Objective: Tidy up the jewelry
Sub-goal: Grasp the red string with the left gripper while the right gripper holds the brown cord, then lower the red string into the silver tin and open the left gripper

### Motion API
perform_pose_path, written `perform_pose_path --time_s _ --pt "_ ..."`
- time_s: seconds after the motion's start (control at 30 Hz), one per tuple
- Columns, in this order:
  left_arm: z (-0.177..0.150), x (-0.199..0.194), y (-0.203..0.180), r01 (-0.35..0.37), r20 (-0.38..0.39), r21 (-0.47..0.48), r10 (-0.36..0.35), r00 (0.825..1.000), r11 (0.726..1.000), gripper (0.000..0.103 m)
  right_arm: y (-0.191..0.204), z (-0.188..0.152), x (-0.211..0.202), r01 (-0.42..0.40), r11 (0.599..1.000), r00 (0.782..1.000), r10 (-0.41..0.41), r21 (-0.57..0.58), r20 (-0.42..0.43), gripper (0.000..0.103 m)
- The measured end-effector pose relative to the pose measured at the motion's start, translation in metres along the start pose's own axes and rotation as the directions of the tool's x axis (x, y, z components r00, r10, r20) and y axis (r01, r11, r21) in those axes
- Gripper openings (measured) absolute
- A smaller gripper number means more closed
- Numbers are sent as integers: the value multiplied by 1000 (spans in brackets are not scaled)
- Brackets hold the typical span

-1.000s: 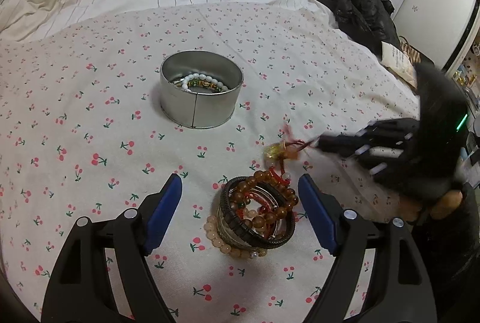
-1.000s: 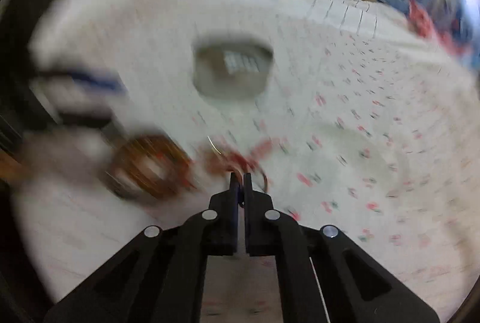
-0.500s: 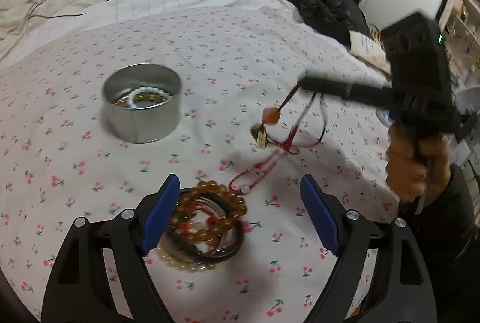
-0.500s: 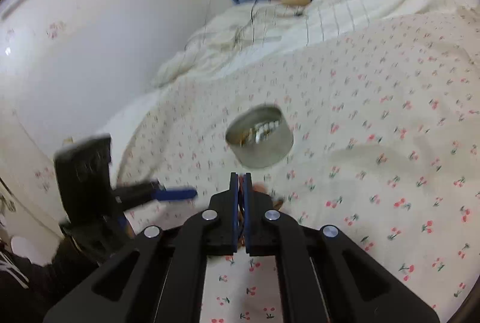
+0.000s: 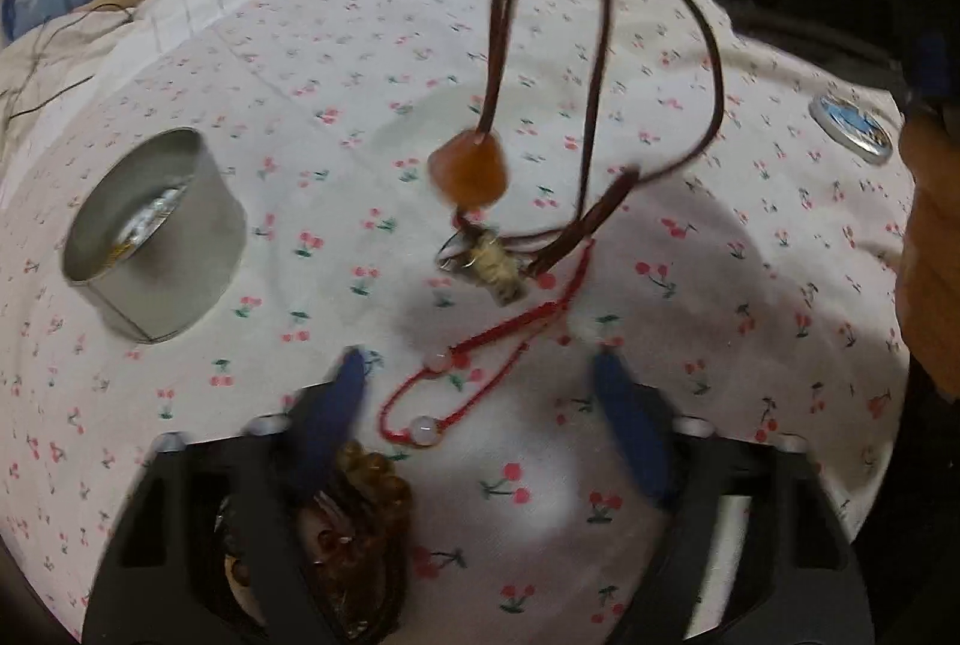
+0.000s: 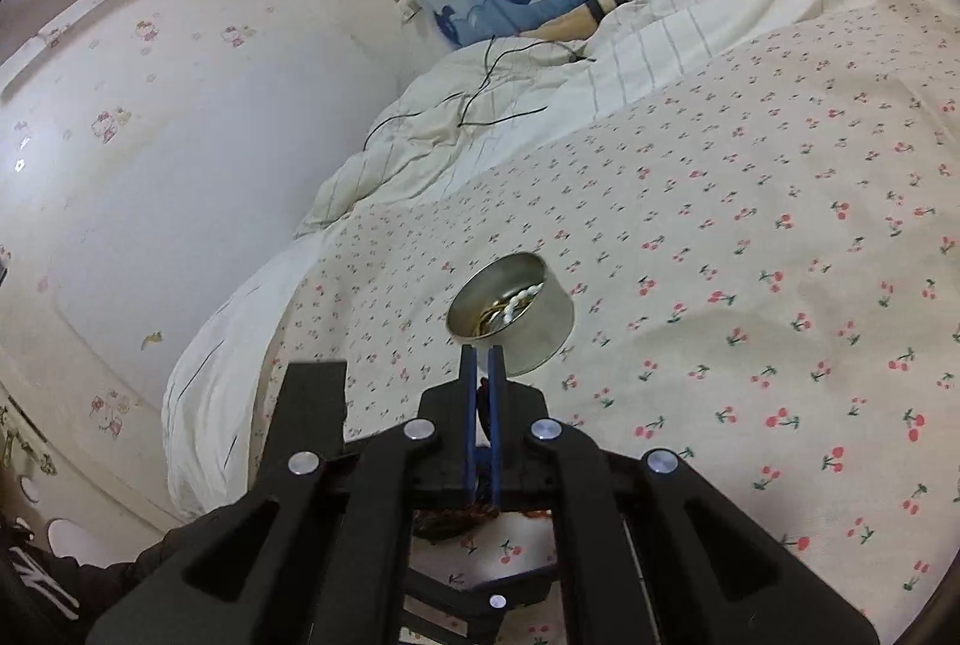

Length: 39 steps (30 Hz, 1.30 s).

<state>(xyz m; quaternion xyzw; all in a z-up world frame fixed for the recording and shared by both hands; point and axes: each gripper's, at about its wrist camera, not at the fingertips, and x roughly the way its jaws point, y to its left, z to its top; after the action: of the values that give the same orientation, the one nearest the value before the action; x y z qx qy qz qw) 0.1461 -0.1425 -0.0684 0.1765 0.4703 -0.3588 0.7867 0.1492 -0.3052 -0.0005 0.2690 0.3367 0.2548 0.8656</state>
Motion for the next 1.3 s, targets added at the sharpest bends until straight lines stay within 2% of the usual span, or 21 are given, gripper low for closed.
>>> perform_pose_path --time_s 0.03,0.07,0.1,0.23,0.47,0.67,0.8,0.93,1.3 --pt "0 1 0 6 -12 -7 -6 1000 1000 31 -1 1 -1 2 1000 1000 -2 5 5 5" --pt "1 1 0 7 -16 -10 -8 1000 1000 23 -1 1 -2 9 1000 1000 -10 6 11 5" --pt "2 0 0 6 -20 -6 -6 1000 1000 9 -2 2 -3 15 1000 1000 -15 9 19 5" --pt "1 -11 5 31 -13 -38 -32 999 999 9 -5 4 -8 6 1000 999 -7 29 48 5" --pt "-7 -59 36 85 82 -164 -72 994 983 9 0 3 -5 -16 1000 999 16 11 46 5" --pt "-13 -105 71 60 179 -236 -17 984 970 9 15 5 -2 -64 998 996 65 -24 53 5" --pt "-7 -124 100 58 246 -280 13 969 958 9 28 12 4 -95 994 993 98 -48 65 5" --pt "-1 -121 127 45 256 -318 40 966 947 9 39 24 17 -118 991 990 122 -65 63 5" --pt "27 -87 167 -21 215 -343 100 972 939 9 44 56 64 -123 990 992 124 -73 23 5"
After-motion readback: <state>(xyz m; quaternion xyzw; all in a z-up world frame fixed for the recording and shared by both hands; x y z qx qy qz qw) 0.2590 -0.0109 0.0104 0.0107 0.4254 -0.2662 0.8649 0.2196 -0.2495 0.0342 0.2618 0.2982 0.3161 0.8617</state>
